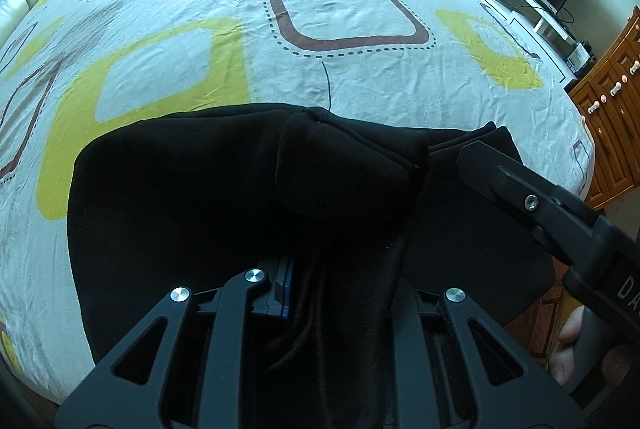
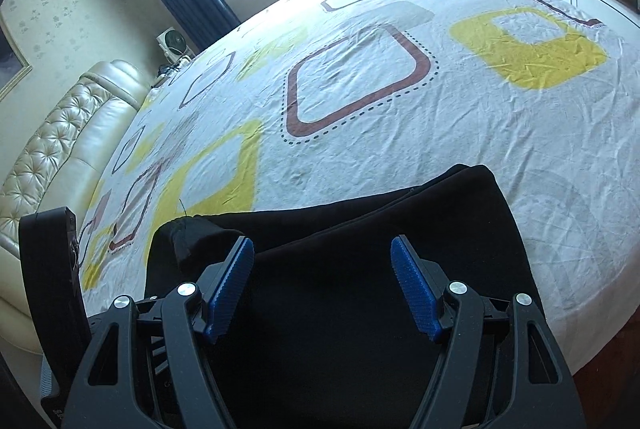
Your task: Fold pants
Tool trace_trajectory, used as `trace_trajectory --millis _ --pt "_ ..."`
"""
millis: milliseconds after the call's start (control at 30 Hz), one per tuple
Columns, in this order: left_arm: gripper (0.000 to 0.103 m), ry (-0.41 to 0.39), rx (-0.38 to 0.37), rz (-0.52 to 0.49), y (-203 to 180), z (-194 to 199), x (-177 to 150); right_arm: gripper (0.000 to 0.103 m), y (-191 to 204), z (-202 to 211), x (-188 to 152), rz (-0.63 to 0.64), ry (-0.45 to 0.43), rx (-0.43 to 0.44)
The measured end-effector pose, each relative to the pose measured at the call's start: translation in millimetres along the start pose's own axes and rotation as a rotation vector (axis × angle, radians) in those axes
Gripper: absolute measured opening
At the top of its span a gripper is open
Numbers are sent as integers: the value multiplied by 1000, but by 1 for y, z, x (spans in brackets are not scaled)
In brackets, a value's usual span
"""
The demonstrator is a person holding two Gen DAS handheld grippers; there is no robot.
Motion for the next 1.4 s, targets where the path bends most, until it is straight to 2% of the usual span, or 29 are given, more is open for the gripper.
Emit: trace_trajectory --millis 67,133,233,300,367,400,433,533,633,767,867,967,1033,1100,1133,1167,1233,1267,1400 --pt "29 -7 -19 7 -4 1 1 70 0 -2 -2 -4 9 1" --pt "44 -15 -65 32 -10 5 3 70 0 -3 -4 -10 15 7" --pt "51 -25 -115 61 -17 15 3 70 0 -4 -5 -12 30 24" --pt "55 -40 -138 63 -20 29 1 70 1 -3 -5 -38 46 74" --pt "66 -85 -149 59 -17 50 -1 70 4 -4 -6 -73 74 139" --pt "77 -113 -157 58 -13 62 -2 70 4 -4 -6 -90 80 160" --pt "82 -140 -162 61 -7 74 -4 70 4 -5 -7 -106 89 176" --pt "88 -190 -166 105 28 100 -16 70 2 -13 -15 -148 156 214" --pt "90 -206 -180 205 75 112 -35 71 -2 -21 -22 -191 217 242" --pt "90 -174 -141 310 135 101 -63 71 2 -30 -34 -263 300 325" --pt "90 -150 -181 429 168 87 -82 71 11 -32 -40 -254 342 368" --pt "90 -134 -203 496 185 75 -95 71 22 -34 -48 -227 388 412" --pt "90 -90 -219 512 187 65 -98 71 30 -35 -55 -206 422 443" --pt "90 -81 -231 518 185 59 -99 71 36 -36 -58 -185 420 437" --pt "90 -74 -236 519 183 58 -101 66 37 -36 -58 -183 412 431" --pt "90 -69 -241 519 181 56 -101 57 38 -36 -59 -187 407 428" --pt "90 -68 -245 517 181 55 -100 24 39 -42 -65 -184 428 418" --pt "90 -67 -250 514 180 55 -99 18 39 -44 -68 -169 432 401" --pt "90 -72 -273 525 180 57 -99 14 47 -37 -62 -143 414 393"
Point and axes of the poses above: each gripper's, at about its wrist camera, not at the fingertips, and z roughly against the way its jaws point, y to its left, x to its top, the point moved 8 cm from there along -z, roughly the way its jaws point, and after that the axes turned 1 degree about -y, right-handed, at the moved point
